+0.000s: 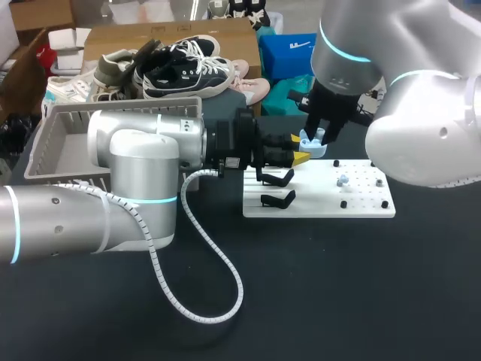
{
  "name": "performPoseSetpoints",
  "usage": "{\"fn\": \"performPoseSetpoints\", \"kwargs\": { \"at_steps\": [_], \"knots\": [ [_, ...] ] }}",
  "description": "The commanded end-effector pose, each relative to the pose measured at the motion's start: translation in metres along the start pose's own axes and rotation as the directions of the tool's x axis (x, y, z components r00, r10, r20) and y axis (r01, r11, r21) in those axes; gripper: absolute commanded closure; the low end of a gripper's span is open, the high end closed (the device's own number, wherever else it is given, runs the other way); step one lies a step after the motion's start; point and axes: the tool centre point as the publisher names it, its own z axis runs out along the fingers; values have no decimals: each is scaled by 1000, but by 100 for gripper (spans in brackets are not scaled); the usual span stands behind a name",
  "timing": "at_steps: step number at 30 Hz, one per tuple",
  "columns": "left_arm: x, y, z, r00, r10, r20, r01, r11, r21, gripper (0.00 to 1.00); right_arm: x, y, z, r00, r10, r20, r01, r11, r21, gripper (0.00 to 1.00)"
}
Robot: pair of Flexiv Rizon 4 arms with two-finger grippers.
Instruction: Pick up each earbud case from the left stands, insert the matching earbuds, close the lid, and place the case in the box.
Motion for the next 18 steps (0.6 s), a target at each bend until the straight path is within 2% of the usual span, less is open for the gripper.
{"fn": "performPoseSetpoints", "kwargs": {
  "at_steps": [1, 18],
  "knots": [
    [0, -1, 0, 1000, 1, 1, -1, 1000, -3, 100, -1, 2, 1, 1000, 5, 3, -5, 1000, 2, 100],
    [0, -1, 0, 1000, 1, 1, -1, 1000, -3, 100, -6, -1, 9, 1000, 19, -4, -19, 1000, -3, 100]
  ]
}}
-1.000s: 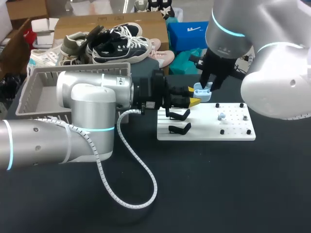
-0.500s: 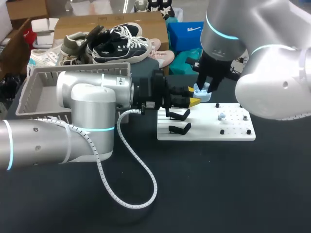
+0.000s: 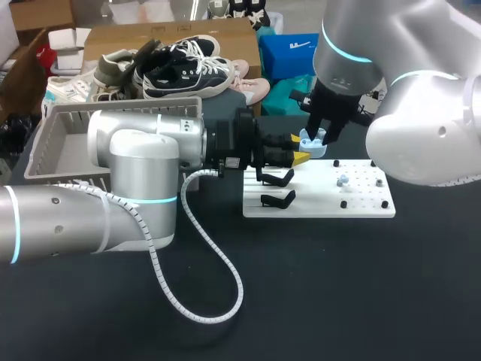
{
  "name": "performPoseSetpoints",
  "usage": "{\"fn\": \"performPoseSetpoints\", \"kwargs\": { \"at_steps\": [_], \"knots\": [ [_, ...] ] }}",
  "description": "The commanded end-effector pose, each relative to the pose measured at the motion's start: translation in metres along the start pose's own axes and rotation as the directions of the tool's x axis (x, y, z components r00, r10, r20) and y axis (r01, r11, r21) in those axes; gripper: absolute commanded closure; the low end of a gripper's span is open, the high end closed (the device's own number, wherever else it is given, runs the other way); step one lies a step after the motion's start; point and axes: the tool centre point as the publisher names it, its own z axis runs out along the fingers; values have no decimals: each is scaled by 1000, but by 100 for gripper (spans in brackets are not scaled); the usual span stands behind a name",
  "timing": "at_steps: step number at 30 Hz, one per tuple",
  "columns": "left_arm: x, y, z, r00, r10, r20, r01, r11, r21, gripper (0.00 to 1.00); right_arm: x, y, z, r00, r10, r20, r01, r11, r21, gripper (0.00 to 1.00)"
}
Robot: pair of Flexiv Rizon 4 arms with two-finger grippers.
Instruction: Pick up each earbud case from the left stands, insert the matching earbuds, close the lid, and place the case in the box.
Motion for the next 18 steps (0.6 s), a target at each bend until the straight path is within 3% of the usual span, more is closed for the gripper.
{"fn": "performPoseSetpoints", "kwargs": {
  "at_steps": [1, 18],
  "knots": [
    [0, -1, 0, 1000, 1, 1, -1, 1000, -3, 100, -2, 1, 2, 1000, 5, 0, -5, 1000, 0, 100],
    [0, -1, 0, 1000, 1, 1, -1, 1000, -3, 100, -4, 0, 8, 1000, 20, -13, -20, 1000, -6, 100]
  ]
}}
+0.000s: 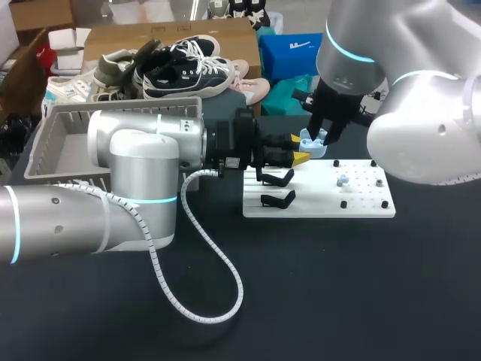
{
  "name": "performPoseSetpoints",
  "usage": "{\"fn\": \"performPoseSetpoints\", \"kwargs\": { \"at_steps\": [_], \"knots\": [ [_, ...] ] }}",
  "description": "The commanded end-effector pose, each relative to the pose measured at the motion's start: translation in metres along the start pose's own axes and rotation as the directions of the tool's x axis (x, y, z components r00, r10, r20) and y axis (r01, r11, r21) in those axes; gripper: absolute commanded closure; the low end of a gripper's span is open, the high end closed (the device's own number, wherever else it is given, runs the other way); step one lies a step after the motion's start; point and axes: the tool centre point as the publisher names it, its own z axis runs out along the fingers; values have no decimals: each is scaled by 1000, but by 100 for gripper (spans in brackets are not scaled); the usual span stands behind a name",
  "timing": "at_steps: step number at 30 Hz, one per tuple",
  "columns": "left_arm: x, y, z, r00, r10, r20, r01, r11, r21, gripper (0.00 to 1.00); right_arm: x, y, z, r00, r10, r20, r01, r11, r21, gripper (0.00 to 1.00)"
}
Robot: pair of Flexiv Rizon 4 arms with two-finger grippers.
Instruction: Pick up each earbud case from the left stands, insert the matching earbuds, close the lid, and place the case in the box.
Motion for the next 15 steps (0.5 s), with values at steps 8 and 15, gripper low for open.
{"fn": "performPoseSetpoints", "kwargs": {
  "at_steps": [8, 15],
  "knots": [
    [0, -1, 0, 1000, 1, 1, -1, 1000, -3, 100, 2, 1, 6, 1000, -4, -13, 4, 1000, 3, 100],
    [0, -1, 0, 1000, 1, 1, -1, 1000, -3, 100, 4, 0, 8, 999, -29, -36, 28, 999, -27, 87]
  ]
}}
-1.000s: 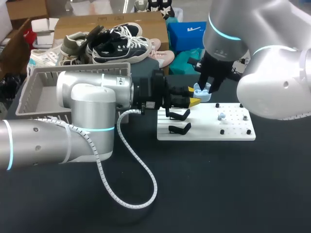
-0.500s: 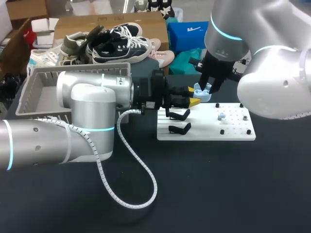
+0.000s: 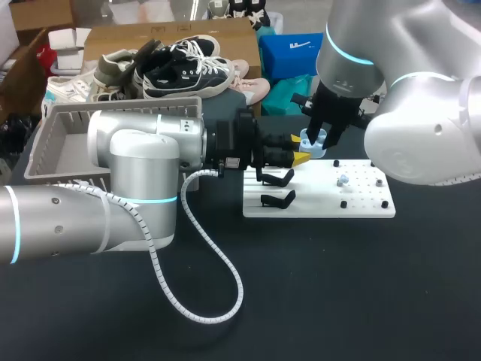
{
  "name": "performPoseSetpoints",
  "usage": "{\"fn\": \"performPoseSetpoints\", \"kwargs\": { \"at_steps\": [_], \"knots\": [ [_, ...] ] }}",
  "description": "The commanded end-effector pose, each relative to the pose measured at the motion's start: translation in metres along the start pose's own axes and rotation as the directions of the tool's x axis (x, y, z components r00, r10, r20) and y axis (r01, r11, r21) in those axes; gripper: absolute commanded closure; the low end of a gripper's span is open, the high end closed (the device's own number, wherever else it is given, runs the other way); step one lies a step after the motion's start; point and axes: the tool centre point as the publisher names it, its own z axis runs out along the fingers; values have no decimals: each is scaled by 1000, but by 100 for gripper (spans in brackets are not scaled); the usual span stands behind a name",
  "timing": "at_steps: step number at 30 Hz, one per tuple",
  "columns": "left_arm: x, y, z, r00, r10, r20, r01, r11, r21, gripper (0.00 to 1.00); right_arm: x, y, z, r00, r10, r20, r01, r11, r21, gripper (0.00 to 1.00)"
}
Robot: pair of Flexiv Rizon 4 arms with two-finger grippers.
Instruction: Pick up each earbud case from the left stands, insert the matching earbuds, close the lid, and place the case in the box.
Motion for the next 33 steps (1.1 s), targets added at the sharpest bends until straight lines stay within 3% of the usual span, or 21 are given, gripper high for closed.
{"fn": "performPoseSetpoints", "kwargs": {
  "at_steps": [1, 4, 6, 8, 10, 15, 33],
  "knots": [
    [0, -1, 0, 1000, 1, 1, -1, 1000, -4, 100, 0, 1, 0, 999, -35, -26, 34, 998, -52, 63],
    [0, -1, 0, 1000, 1, 1, -1, 1000, -4, 100, 2, -4, -5, 999, -36, -17, 34, 997, -70, 43],
    [0, -1, 0, 1000, 1, 1, -1, 1000, -4, 100, 4, -7, -9, 999, -40, -19, 39, 996, -84, 38],
    [0, -1, 0, 1000, 1, 1, -1, 1000, -4, 100, 7, -9, -12, 999, -44, -6, 44, 996, -76, 46],
    [0, -1, 0, 1000, 1, 1, -1, 1000, -4, 100, 7, -12, -12, 999, -45, -9, 44, 996, -80, 40],
    [0, -1, 0, 1000, 1, 1, -1, 1000, -4, 100, 7, -17, -9, 999, -38, -27, 36, 996, -84, 49],
    [0, -1, 0, 1000, 1, 1, -1, 1000, -4, 100, 12, -11, -6, 998, -61, -32, 58, 994, -90, 51]
  ]
}}
